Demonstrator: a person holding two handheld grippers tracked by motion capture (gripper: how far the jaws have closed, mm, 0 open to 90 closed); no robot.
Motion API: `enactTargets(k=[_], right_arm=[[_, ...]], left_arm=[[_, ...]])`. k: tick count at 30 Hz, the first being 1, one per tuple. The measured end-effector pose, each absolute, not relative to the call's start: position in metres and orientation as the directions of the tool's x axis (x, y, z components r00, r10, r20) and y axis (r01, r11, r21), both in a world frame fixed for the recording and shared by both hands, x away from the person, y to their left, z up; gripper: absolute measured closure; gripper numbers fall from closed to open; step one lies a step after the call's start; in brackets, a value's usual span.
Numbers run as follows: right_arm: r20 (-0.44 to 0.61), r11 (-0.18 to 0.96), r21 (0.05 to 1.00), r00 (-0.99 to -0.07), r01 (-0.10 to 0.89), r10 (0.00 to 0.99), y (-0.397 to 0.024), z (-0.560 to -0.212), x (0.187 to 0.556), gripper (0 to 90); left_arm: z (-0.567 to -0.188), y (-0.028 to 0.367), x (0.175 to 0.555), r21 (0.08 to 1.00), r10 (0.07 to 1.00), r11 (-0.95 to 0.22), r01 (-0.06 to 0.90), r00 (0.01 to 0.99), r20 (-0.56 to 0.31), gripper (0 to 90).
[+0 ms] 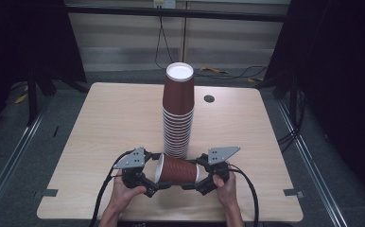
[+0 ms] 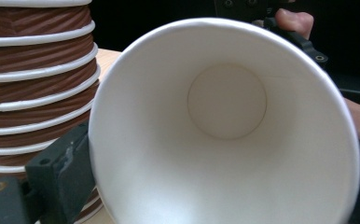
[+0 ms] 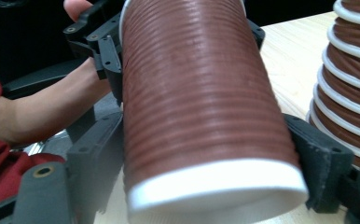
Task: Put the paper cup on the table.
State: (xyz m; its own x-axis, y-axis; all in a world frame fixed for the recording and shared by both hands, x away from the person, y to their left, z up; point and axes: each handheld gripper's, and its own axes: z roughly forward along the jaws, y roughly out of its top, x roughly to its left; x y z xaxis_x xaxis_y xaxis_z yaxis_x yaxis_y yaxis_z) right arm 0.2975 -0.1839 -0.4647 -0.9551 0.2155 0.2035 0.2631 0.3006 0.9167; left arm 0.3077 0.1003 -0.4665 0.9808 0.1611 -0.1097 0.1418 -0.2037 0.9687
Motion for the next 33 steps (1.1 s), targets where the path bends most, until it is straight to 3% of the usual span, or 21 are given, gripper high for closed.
enactTargets(k=[6,33], right_arm=[[0.204,0.293,0.917,-0.95,0.269,0.234,-0.184,-0.464,0.297,13.9],[0.192,0.196,0.941,-0.911,0.277,0.366,-0.203,-0.466,0.29,13.2]], left_arm=[[-0.464,0.105,0.308,0.968,0.18,-0.206,0.143,0.978,-0.106,5.4],[-0.452,0.125,0.31,0.94,0.265,-0.307,0.15,0.962,-0.067,5.4]])
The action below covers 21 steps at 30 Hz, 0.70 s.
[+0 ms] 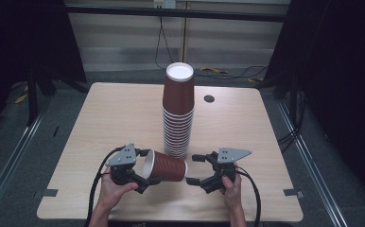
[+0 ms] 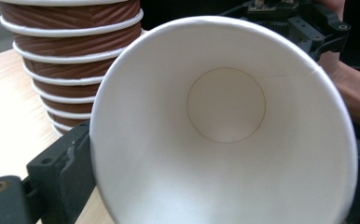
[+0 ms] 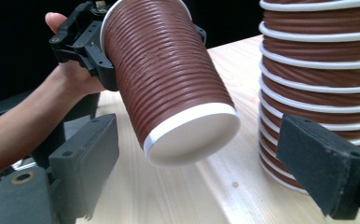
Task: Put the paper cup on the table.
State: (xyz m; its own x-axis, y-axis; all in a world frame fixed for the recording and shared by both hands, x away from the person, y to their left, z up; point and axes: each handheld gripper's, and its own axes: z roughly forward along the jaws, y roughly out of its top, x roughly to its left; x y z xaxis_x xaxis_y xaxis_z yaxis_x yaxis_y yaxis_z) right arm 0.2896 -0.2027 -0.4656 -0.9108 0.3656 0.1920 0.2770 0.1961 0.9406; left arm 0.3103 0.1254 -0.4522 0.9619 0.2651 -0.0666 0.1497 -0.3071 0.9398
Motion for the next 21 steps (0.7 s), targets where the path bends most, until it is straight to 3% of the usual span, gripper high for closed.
enactTargets(k=[4,11,21], right_arm=[[0.187,0.182,0.945,-0.903,0.273,0.386,-0.204,-0.465,0.288,13.3],[0.094,0.161,0.963,-0.829,0.217,0.552,-0.206,-0.463,0.282,13.2],[0.014,0.163,0.972,-0.734,0.169,0.679,-0.213,-0.477,0.277,13.3]], left_arm=[[-0.453,0.128,0.312,0.925,0.274,-0.344,0.161,0.959,-0.065,5.5],[-0.451,0.134,0.314,0.908,0.286,-0.385,0.166,0.957,-0.054,5.4],[-0.445,0.146,0.32,0.883,0.326,-0.43,0.19,0.944,-0.045,5.4]])
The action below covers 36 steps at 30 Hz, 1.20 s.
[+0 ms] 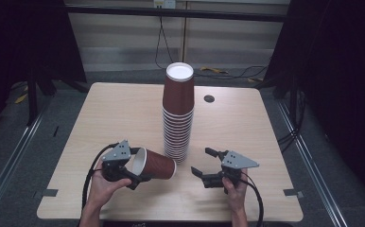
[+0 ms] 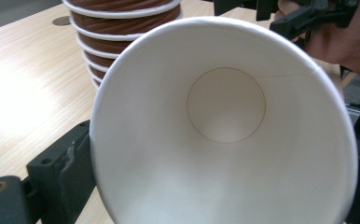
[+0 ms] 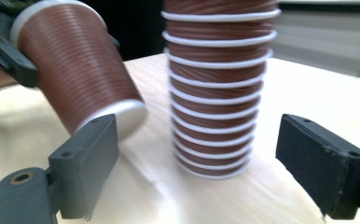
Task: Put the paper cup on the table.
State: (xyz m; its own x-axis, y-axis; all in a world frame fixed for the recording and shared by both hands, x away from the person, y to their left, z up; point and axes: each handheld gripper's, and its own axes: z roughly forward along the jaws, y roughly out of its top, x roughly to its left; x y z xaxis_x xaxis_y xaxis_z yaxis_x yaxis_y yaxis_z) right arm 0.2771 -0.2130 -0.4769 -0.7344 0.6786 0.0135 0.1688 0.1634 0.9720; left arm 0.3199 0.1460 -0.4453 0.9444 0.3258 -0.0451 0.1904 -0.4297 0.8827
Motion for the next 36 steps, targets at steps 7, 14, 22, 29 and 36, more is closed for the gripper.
enactTargets(k=[7,14,22,29,36], right_arm=[[0.003,0.11,0.984,-0.635,0.139,0.773,-0.221,-0.49,0.272,13.2],[-0.022,0.11,0.987,-0.588,0.114,0.808,-0.221,-0.494,0.272,13.7],[-0.034,0.082,0.995,-0.549,0.064,0.835,-0.223,-0.503,0.27,13.5],[-0.017,0.042,0.998,-0.531,0.036,0.847,-0.227,-0.504,0.266,13.4],[-0.024,0.033,0.999,-0.482,0.011,0.876,-0.226,-0.505,0.263,13.4]], left_arm=[[-0.437,0.15,0.327,0.862,0.358,-0.458,0.218,0.933,-0.046,5.4],[-0.428,0.156,0.335,0.818,0.391,-0.528,0.23,0.92,-0.006,5.4],[-0.416,0.163,0.347,0.779,0.44,-0.57,0.264,0.898,0.018,5.3],[-0.411,0.167,0.358,0.739,0.447,-0.612,0.282,0.894,0.03,5.2],[-0.405,0.167,0.372,0.694,0.46,-0.652,0.306,0.887,0.041,4.9]])
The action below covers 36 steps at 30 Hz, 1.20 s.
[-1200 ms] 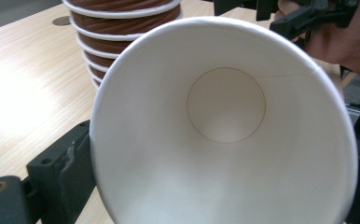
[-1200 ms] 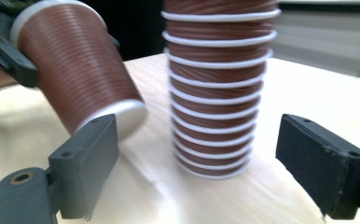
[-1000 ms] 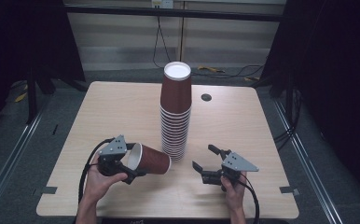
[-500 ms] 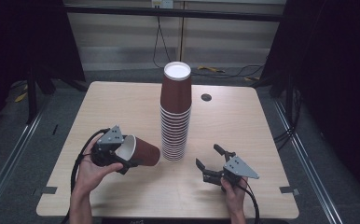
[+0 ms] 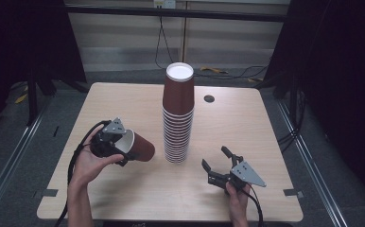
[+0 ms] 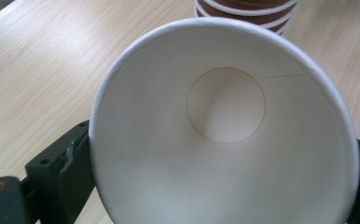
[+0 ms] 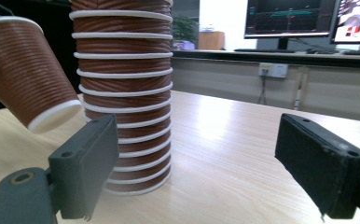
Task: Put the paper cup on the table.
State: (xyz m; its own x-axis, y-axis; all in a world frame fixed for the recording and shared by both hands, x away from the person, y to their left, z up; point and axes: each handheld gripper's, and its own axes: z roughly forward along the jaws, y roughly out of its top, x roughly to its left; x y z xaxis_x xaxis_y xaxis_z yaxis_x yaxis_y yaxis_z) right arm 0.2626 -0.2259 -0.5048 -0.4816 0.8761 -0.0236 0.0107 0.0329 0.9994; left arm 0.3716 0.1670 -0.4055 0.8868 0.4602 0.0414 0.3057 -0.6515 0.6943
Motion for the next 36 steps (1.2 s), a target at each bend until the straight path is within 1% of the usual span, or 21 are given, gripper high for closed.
enactTargets(k=[1,4,8,12,16,18,19,23,24,30,33,34,35,36], right_arm=[[-0.026,0.037,0.999,-0.478,0.012,0.878,-0.226,-0.505,0.263,13.4],[-0.001,0.013,1.0,-0.471,0.024,0.882,-0.227,-0.505,0.263,13.5],[-0.001,0.015,1.0,-0.479,0.025,0.878,-0.228,-0.505,0.263,13.7],[-0.001,0.015,1.0,-0.483,0.026,0.876,-0.228,-0.505,0.263,13.8],[-0.001,0.015,1.0,-0.483,0.025,0.875,-0.228,-0.505,0.263,13.8],[-0.001,0.014,1.0,-0.484,0.024,0.875,-0.228,-0.505,0.263,13.7],[-0.001,0.014,1.0,-0.484,0.024,0.875,-0.228,-0.505,0.263,13.8],[-0.002,0.014,1.0,-0.484,0.023,0.875,-0.228,-0.505,0.263,13.7],[-0.001,0.014,1.0,-0.483,0.024,0.875,-0.228,-0.505,0.263,13.7],[-0.001,0.016,1.0,-0.483,0.027,0.875,-0.228,-0.505,0.263,13.7],[-0.001,0.016,1.0,-0.484,0.027,0.875,-0.228,-0.505,0.263,13.8],[-0.001,0.016,1.0,-0.483,0.027,0.875,-0.228,-0.505,0.263,13.8],[-0.001,0.016,1.0,-0.483,0.027,0.876,-0.228,-0.505,0.263,13.7],[0.0,0.014,1.0,-0.485,0.025,0.875,-0.227,-0.505,0.263,13.8]], left_arm=[[-0.405,0.167,0.372,0.705,0.47,-0.637,0.313,0.882,0.033,4.9],[-0.401,0.169,0.378,0.685,0.461,-0.661,0.307,0.886,0.048,4.8],[-0.398,0.169,0.387,0.656,0.472,-0.682,0.324,0.88,0.055,4.7],[-0.398,0.168,0.396,0.654,0.471,-0.681,0.33,0.881,0.045,4.6],[-0.398,0.166,0.406,0.626,0.464,-0.705,0.335,0.884,0.049,4.5],[-0.397,0.163,0.411,0.604,0.443,-0.728,0.324,0.895,0.055,4.6],[-0.397,0.161,0.412,0.611,0.459,-0.715,0.34,0.887,0.044,4.5],[-0.392,0.158,0.421,0.551,0.418,-0.774,0.312,0.905,0.075,4.6],[-0.393,0.156,0.421,0.55,0.43,-0.769,0.326,0.9,0.067,4.6],[-0.394,0.15,0.434,0.484,0.411,-0.813,0.323,0.908,0.084,4.3],[-0.397,0.146,0.44,0.443,0.421,-0.831,0.336,0.9,0.108,4.1],[-0.398,0.146,0.441,0.443,0.438,-0.825,0.35,0.892,0.11,4.0],[-0.398,0.146,0.443,0.427,0.429,-0.835,0.346,0.896,0.113,4.0],[-0.399,0.146,0.443,0.432,0.434,-0.831,0.351,0.894,0.109,3.9]])
